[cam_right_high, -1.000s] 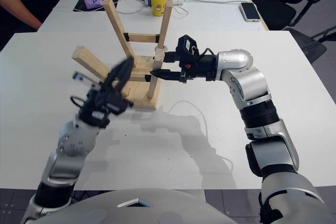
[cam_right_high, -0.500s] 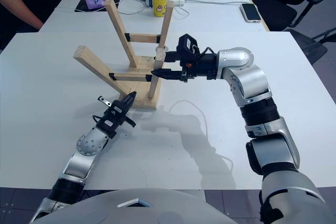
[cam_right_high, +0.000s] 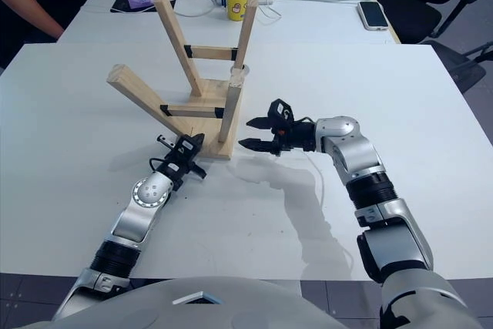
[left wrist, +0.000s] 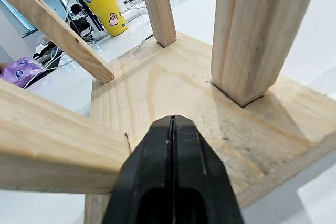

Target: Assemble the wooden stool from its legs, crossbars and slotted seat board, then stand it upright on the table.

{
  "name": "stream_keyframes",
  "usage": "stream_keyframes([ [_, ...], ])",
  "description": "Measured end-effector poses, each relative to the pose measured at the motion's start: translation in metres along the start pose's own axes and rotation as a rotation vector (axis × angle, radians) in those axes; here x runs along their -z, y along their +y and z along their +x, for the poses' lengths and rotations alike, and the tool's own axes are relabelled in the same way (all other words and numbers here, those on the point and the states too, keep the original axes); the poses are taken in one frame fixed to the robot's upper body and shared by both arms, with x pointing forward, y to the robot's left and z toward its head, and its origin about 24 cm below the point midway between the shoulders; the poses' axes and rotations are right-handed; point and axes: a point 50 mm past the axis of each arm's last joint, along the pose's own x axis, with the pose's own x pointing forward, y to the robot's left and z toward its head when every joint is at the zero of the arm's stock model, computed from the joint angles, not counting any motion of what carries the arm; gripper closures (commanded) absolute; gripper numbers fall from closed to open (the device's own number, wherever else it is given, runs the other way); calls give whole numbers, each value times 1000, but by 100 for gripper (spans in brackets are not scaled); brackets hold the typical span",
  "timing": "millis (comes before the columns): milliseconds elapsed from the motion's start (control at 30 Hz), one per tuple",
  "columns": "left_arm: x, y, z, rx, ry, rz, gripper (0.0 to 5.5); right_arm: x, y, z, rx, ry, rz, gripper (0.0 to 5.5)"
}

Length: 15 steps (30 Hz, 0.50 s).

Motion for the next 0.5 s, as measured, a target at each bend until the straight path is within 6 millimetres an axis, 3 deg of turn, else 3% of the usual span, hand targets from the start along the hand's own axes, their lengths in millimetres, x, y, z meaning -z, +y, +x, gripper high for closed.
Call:
stream_keyframes([
  [100,-2,-2,1,-6,-5,-15,550,8,4,-18,17,13,7,250],
  [167,-2,-2,2,-17,-2,-32,550,19,8,-36,34,1,89,276],
  [233,-1,0,2,-30,4,-45,550,14,11,-50,40,-93,178,318],
  [400,-2,1,3,-35,3,-49,550,-63,16,-55,-63,-515,238,398],
  [500,-1,1,2,-33,8,-53,550,-133,28,-54,-164,-778,190,452],
])
